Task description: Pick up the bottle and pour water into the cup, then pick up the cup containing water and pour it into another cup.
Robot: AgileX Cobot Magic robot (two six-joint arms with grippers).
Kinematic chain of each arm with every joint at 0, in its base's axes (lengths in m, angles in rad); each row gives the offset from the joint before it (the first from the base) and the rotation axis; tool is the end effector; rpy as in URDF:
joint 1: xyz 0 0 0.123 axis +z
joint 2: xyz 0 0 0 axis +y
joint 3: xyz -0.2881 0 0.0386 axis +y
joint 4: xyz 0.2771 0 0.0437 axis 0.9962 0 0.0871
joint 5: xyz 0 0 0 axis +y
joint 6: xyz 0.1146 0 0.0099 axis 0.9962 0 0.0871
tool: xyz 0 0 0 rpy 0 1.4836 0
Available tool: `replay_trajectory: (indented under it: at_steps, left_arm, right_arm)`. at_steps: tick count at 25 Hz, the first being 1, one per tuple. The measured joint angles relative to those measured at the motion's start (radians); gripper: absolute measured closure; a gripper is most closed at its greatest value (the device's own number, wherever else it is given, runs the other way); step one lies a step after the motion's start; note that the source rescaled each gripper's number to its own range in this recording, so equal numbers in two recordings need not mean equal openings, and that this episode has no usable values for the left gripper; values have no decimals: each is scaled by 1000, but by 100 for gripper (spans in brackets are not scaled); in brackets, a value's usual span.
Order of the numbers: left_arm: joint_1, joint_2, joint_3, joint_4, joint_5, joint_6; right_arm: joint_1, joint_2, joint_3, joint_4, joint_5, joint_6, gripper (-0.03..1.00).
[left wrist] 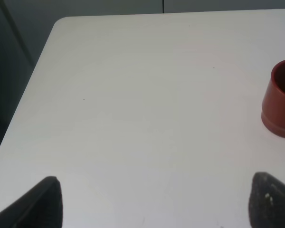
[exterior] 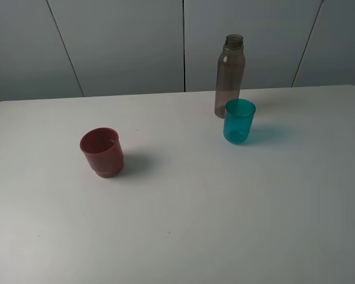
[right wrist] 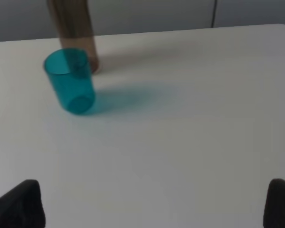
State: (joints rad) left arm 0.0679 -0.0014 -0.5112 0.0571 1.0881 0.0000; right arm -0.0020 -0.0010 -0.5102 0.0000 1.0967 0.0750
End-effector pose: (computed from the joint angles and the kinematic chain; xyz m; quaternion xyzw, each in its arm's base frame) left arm 0.0329 0.0081 0.2813 -0.0307 0.8562 0.0460 0.5137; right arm 0.0331 -0.0001 0.2799 0.0331 0.8590 0.0186 0.5106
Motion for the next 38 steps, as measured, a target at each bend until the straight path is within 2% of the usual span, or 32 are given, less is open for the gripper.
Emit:
replay_trajectory:
  at_steps: [2,4,12,17,26,35,38]
  left_arm:
    - [0,0,0,0,0,0]
    - [0,0,0,0,0,0]
    - [0,0,0,0,0,0]
    - [0,0,0,0,0,0]
    - [0,0,0,0,0,0]
    - [0,0,0,0,0,0]
    - [0,0,0,0,0,0]
  right_arm:
    - [-60,0,0,11,0,-14,-3]
    - [-81,0,0,21,0,-40,-3]
    - [-82,0,0,79,0,-177,-3]
    - [-27,0,0,92,0,-203,-3]
    - [-11,0,0,8,0,-81,-3]
    - [-11,0,0,6,0,-68,-3]
    - [-11,0,0,50,0,-85,-3]
